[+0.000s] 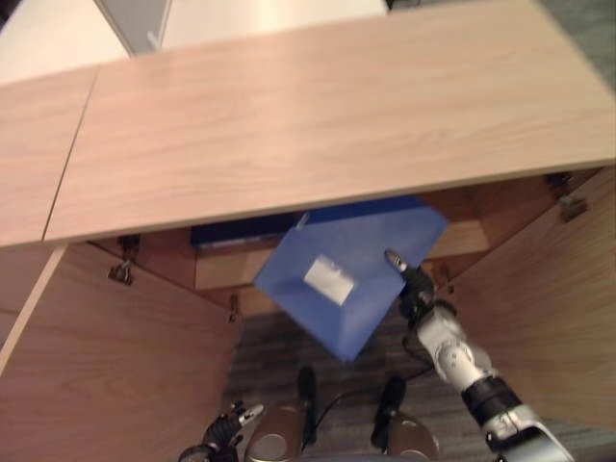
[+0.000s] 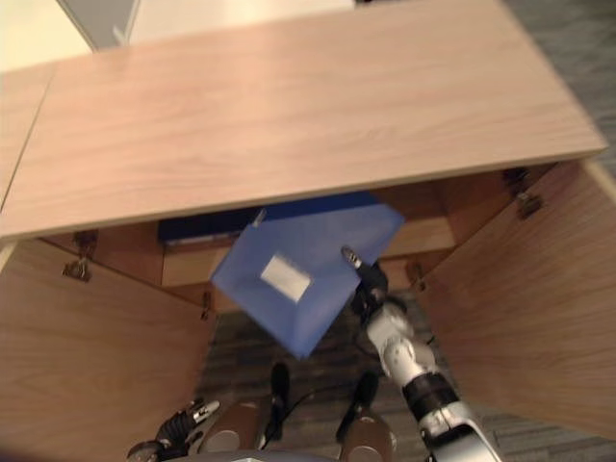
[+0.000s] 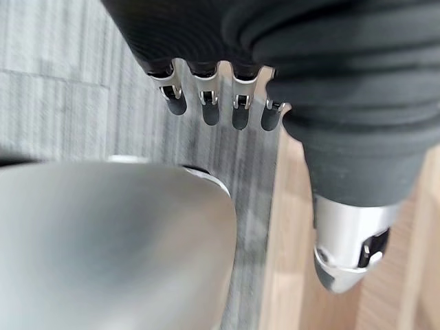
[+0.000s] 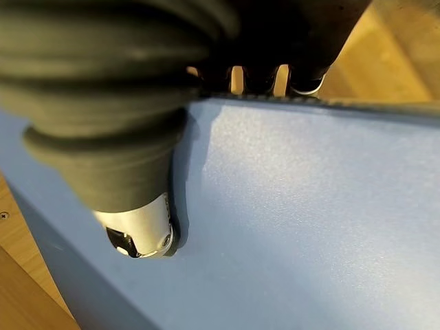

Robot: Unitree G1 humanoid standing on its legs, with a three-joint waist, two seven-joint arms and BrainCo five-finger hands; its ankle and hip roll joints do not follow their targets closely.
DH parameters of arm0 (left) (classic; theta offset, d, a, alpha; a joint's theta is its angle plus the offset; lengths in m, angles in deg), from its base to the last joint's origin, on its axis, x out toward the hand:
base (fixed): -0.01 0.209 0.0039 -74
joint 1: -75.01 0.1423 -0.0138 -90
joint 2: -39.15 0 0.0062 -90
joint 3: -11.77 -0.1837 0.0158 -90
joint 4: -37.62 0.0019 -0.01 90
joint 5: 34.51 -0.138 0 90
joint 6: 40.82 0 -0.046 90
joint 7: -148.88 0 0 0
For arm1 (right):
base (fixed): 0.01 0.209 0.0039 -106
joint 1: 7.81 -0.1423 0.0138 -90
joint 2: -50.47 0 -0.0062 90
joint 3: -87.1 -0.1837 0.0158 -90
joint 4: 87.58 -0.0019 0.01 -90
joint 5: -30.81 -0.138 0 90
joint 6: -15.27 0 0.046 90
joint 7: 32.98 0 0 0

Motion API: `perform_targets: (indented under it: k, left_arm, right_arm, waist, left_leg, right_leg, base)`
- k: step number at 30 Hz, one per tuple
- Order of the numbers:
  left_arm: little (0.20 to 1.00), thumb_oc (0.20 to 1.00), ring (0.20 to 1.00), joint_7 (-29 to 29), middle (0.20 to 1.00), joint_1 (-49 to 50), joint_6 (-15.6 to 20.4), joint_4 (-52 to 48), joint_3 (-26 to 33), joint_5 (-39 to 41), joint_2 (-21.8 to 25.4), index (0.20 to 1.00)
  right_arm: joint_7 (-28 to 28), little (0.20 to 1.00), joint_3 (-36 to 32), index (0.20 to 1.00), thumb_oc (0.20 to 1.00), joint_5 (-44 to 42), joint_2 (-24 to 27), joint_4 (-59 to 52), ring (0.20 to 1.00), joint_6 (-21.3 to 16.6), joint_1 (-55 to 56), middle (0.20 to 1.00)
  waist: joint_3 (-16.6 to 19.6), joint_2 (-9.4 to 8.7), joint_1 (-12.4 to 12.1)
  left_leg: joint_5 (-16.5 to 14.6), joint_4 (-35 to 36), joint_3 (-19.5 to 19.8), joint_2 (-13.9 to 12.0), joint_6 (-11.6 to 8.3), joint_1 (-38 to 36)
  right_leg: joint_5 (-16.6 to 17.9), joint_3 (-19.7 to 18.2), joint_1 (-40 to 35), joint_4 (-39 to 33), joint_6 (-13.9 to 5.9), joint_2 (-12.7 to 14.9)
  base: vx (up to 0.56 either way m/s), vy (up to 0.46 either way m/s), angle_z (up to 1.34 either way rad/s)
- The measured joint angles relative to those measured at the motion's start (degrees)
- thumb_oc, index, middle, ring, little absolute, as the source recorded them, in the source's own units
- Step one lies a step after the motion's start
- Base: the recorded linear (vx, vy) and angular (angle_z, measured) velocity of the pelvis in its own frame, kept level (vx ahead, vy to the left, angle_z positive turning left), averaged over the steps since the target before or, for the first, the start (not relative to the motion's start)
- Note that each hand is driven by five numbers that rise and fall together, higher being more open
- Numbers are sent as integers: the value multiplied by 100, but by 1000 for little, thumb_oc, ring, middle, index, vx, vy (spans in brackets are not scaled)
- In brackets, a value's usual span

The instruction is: Put the empty folder in the office cabinet

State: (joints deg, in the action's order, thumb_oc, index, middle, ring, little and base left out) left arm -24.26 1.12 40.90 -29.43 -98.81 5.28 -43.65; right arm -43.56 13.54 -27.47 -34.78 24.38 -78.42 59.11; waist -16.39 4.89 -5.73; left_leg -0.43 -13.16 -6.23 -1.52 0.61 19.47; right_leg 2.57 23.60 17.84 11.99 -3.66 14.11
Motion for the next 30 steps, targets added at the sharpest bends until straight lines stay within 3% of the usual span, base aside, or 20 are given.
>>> perform_targets:
  k: [3, 11, 21, 24, 28, 30]
  left_arm:
    - [1000, 1000, 1000, 41, 1000, -245, 19, 2, 8, -28, 18, 1000]
    - [1000, 1000, 1000, 109, 1000, -327, 156, -442, -29, -31, 363, 1000]
    - [1000, 1000, 1000, 95, 1000, -517, 258, -1664, -156, -31, 722, 1000]
    - [1000, 1000, 1000, 90, 1000, -531, 342, -1690, -237, -27, 720, 1000]
    - [1000, 1000, 1000, 110, 1000, -532, 338, -1630, -265, -27, 738, 1000]
    - [1000, 1000, 1000, 196, 1000, -557, 336, -1645, -474, -12, 856, 1000]
  right_arm:
    - [-221, 200, -239, 200, 200, 97, -20, 3, 200, -204, -513, 200]
    - [-803, 200, -872, 200, 200, 94, 98, 50, 200, -689, -1227, 200]
    - [-1044, 200, -1049, 200, 200, 376, 155, -230, 200, -858, -1413, 200]
    - [-1194, 200, -1060, 200, 200, 369, 192, -105, 200, -865, -1512, 200]
    - [-1357, 200, -1195, 200, 200, 309, 174, 480, 200, -926, -2293, 200]
    - [-1824, 200, -1543, 200, 200, 185, 241, 1627, 200, -1135, -3521, 200]
  waist:
    - [-286, 83, -60]
    - [-353, 103, -167]
    - [-492, 244, -116]
    - [-500, 261, -122]
    - [-495, 269, -139]
    - [-468, 310, -168]
  left_leg:
    - [-148, -449, 35, 28, 38, 445]
    - [-714, -1925, 269, 78, 40, 1652]
    - [-1297, -3704, 380, 84, 30, 3258]
    - [-1380, -3941, 423, 123, 10, 3401]
    - [-1434, -4079, 480, 124, -18, 3503]
    - [-1431, -4128, 473, 123, -17, 3612]
  right_leg:
    - [-224, -65, 486, 582, 74, 157]
    - [-1008, -98, 1574, 2292, 129, 630]
    - [-1831, -391, 3178, 4272, 363, 1058]
    - [-2009, -408, 3322, 4579, 398, 1178]
    - [-2133, -412, 3418, 4763, 385, 1208]
    - [-2143, -433, 3542, 4806, 390, 1210]
  base:
    - [-57, -18, 7]
    - [-15, -42, 18]
    - [11, -26, 9]
    - [18, -31, 13]
    - [42, -21, 4]
    - [44, -9, 0]
